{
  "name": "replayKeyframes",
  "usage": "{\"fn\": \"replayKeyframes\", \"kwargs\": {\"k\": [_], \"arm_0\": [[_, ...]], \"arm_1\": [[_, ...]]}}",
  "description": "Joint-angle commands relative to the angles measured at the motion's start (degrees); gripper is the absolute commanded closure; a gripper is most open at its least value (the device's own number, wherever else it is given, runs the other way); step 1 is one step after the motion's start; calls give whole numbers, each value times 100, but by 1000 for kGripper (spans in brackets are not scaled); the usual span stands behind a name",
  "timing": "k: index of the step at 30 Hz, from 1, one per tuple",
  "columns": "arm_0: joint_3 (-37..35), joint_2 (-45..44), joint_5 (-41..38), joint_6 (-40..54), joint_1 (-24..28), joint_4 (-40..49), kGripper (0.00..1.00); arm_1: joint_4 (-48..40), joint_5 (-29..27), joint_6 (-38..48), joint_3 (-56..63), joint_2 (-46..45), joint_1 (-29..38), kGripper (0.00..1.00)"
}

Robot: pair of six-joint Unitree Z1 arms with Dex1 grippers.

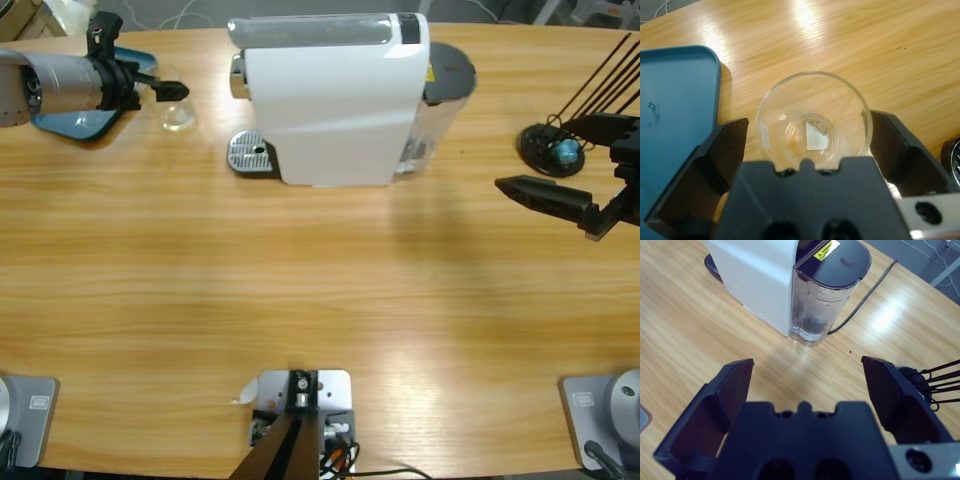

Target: Pour coffee

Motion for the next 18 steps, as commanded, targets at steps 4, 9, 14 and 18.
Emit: {"fn": "replayKeyframes", "kwargs": {"k": [4,9,14,18], "arm_0": [[-7,436,-200,-8,18,-49,22],[-40,433,-230,1,52,-44,699],[-49,405,-239,8,101,42,809],[113,322,-564,56,99,84,805]], "arm_1": [[-113,26,-101,212,169,-56,55],[-123,-1,-101,220,174,-56,59],[-128,-1,-101,227,174,-56,59],[-132,-3,-100,226,192,-56,59]]}}
